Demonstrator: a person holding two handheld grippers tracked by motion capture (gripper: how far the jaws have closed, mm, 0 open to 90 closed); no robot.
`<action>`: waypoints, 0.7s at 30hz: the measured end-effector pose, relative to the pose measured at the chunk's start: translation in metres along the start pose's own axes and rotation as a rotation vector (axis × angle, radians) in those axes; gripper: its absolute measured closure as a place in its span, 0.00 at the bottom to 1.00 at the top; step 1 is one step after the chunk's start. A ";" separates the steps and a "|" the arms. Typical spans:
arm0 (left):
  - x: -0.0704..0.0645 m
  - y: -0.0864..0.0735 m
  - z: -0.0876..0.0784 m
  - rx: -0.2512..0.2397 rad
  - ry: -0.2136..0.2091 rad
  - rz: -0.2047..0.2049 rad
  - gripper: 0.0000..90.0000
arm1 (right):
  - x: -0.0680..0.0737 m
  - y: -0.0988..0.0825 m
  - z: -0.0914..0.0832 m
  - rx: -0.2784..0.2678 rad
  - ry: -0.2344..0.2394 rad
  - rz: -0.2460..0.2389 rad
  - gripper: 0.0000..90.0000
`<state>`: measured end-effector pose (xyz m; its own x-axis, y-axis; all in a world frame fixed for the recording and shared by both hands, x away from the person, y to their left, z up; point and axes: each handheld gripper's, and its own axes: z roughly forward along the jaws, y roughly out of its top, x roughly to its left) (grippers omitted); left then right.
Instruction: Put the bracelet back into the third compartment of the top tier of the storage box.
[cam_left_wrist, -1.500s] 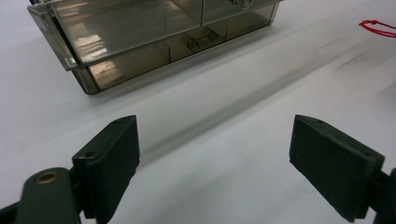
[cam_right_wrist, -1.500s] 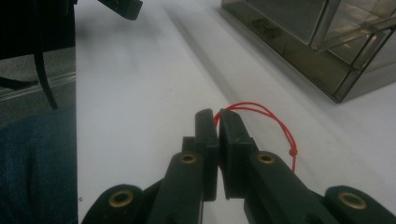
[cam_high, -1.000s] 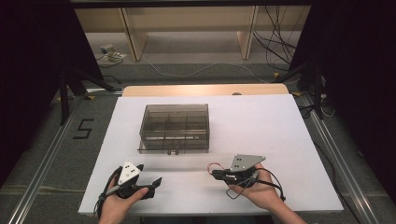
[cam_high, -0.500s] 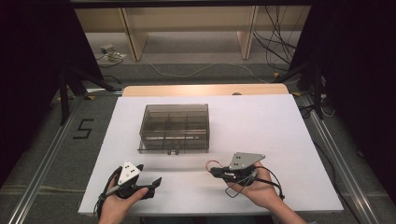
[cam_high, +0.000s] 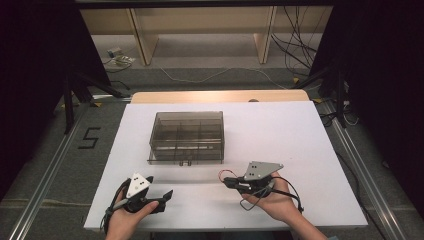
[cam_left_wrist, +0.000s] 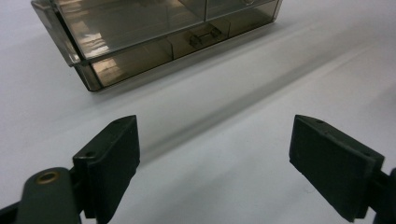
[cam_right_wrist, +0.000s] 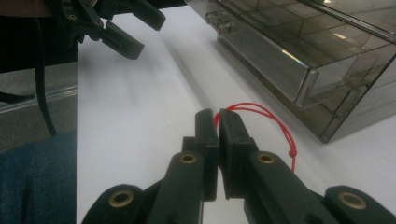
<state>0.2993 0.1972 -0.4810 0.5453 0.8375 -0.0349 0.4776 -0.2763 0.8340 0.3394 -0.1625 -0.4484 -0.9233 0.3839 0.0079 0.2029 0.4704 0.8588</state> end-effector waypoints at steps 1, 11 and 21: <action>0.000 0.000 0.000 0.000 0.000 0.000 0.18 | 0.000 0.001 0.000 -0.001 -0.001 0.000 0.96; 0.000 0.000 0.000 0.000 0.002 -0.001 0.18 | 0.000 0.004 0.000 -0.009 -0.003 -0.003 0.96; 0.000 0.000 0.000 0.003 0.003 -0.003 0.18 | 0.000 0.008 0.000 -0.018 -0.008 -0.006 0.97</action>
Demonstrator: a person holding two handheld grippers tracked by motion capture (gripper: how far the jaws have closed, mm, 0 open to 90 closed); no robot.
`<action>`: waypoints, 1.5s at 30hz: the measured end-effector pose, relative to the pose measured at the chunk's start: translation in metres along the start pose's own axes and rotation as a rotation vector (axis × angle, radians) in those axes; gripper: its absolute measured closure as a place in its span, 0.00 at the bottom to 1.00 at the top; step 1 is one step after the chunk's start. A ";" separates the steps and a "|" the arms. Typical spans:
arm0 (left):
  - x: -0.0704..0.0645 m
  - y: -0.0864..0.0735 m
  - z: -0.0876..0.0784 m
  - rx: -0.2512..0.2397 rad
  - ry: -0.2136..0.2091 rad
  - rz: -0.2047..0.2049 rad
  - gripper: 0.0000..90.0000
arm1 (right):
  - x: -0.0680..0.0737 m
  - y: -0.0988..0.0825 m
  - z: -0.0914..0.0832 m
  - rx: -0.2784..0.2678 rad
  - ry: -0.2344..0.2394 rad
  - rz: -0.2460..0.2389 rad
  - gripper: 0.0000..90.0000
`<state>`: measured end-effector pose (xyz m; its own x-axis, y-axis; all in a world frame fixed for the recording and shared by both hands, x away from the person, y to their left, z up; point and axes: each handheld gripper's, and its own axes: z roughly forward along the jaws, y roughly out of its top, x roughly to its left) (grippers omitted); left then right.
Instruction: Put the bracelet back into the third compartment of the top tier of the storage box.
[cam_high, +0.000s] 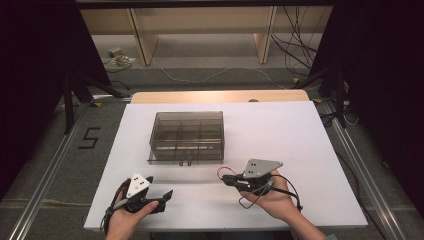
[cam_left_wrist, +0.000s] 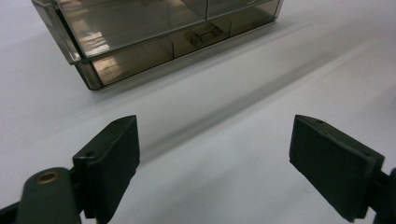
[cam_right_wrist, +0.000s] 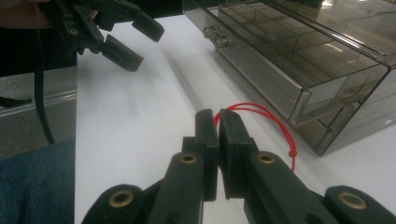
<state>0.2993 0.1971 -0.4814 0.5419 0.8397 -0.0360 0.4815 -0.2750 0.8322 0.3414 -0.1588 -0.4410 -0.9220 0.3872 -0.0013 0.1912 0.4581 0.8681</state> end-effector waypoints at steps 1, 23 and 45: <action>0.000 0.000 0.000 -0.001 0.001 0.000 0.18 | 0.000 0.000 0.000 0.000 0.000 0.002 0.97; 0.000 0.000 0.000 0.002 0.005 0.003 0.18 | -0.003 0.009 -0.002 -0.024 -0.015 -0.002 0.97; 0.001 0.000 0.000 0.001 0.004 0.002 0.18 | -0.006 0.019 -0.003 -0.047 -0.024 -0.006 0.97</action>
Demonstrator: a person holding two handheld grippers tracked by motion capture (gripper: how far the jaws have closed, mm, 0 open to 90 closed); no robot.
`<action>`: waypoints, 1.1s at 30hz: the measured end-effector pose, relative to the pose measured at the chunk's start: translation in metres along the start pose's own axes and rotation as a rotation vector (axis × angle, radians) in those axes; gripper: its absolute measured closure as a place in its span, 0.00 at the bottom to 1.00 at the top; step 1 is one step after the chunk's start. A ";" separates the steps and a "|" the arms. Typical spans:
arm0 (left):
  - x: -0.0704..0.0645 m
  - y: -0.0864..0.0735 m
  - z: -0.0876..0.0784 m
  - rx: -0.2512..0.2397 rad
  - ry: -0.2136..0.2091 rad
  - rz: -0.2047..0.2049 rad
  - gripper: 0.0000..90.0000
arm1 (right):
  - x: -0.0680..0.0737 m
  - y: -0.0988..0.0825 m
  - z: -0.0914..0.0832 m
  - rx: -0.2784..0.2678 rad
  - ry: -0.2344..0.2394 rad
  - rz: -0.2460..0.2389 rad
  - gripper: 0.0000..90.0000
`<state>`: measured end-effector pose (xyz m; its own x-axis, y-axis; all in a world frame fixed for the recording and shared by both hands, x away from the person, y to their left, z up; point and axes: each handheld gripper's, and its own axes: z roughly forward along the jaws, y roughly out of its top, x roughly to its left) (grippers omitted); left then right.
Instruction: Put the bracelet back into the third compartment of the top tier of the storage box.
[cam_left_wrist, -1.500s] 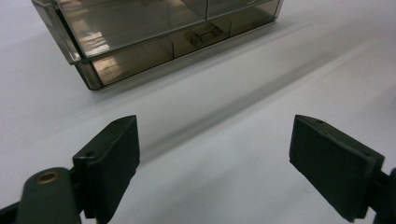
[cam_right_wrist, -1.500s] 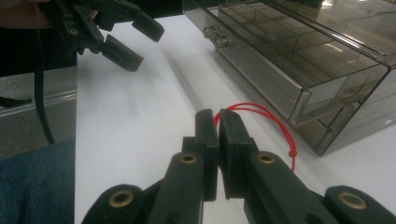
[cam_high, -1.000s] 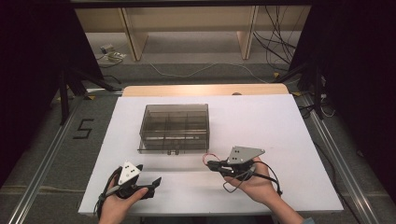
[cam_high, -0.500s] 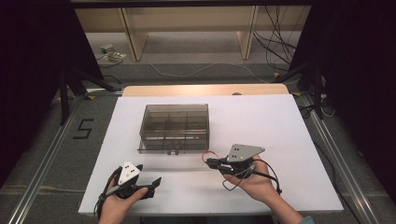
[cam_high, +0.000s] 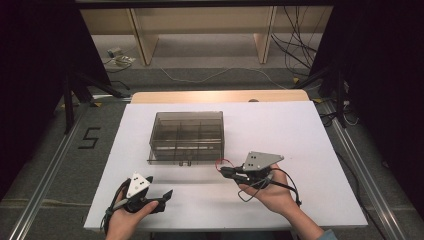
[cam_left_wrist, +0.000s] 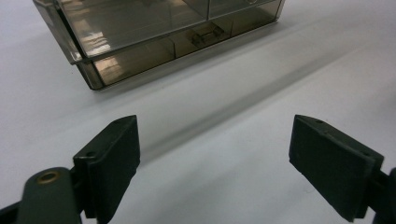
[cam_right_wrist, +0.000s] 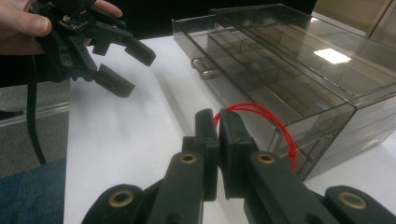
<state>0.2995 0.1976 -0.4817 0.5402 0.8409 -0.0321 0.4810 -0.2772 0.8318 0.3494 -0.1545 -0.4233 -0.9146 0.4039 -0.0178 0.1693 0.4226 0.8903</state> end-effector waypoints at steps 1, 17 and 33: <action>0.000 0.000 0.000 0.000 0.000 -0.001 0.18 | 0.000 0.000 0.000 -0.002 -0.001 -0.003 0.96; 0.000 0.000 0.000 -0.003 -0.003 -0.001 0.18 | -0.002 0.006 0.001 -0.016 -0.001 0.000 0.96; -0.001 0.000 0.000 -0.001 -0.008 0.002 0.18 | -0.003 0.012 0.003 -0.022 0.000 -0.010 0.97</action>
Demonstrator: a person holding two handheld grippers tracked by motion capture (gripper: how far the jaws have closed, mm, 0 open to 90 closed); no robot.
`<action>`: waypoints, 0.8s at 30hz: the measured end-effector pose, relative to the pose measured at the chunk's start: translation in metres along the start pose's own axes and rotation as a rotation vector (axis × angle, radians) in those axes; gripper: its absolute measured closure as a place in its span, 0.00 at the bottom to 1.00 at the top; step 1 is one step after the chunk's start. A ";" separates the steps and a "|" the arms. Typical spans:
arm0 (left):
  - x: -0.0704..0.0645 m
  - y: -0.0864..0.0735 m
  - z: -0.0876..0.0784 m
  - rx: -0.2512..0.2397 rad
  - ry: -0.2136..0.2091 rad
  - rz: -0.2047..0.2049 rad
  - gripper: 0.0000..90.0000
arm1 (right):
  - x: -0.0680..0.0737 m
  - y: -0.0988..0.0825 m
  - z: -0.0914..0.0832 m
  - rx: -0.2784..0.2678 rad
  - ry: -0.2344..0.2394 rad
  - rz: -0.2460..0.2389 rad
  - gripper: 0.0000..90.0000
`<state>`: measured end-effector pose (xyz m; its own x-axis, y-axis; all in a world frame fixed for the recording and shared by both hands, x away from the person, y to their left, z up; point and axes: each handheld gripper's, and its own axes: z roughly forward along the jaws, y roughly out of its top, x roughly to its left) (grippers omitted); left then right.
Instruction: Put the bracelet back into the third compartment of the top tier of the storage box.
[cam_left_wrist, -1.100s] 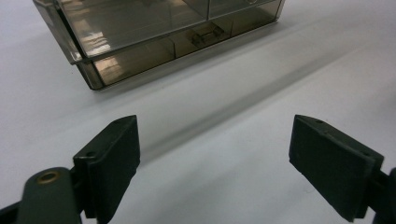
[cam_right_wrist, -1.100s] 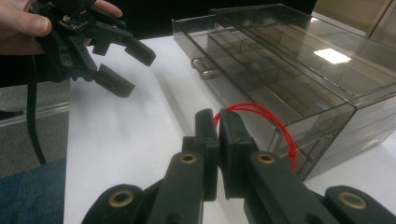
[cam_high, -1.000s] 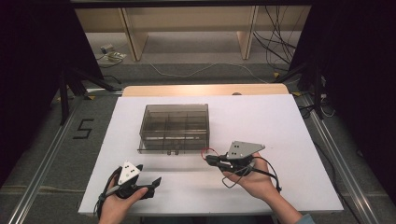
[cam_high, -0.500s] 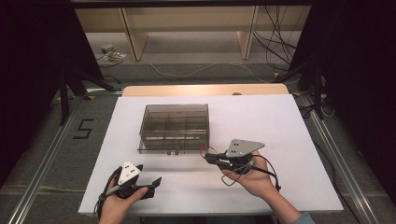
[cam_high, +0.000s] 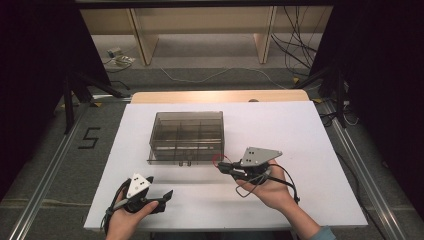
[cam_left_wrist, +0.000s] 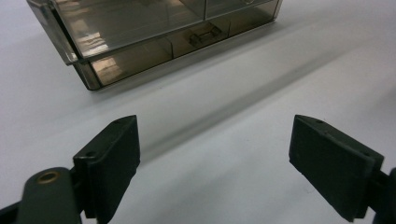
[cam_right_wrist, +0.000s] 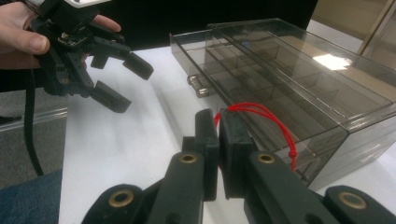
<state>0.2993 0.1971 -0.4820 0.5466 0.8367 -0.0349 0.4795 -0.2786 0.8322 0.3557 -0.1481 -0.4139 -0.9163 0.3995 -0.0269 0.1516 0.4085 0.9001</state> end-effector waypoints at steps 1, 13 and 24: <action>0.000 0.000 0.000 0.000 -0.001 0.001 0.18 | 0.000 0.000 0.000 0.001 0.000 0.001 0.96; 0.000 0.000 0.000 0.002 0.000 0.004 0.18 | 0.001 0.005 0.004 -0.003 0.003 -0.006 0.97; 0.000 0.000 0.000 0.000 0.002 0.002 0.18 | -0.001 0.009 0.006 -0.011 0.004 -0.008 0.96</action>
<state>0.2991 0.1973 -0.4819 0.5467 0.8367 -0.0321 0.4782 -0.2805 0.8323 0.3599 -0.1394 -0.4081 -0.9190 0.3928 -0.0323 0.1404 0.4028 0.9045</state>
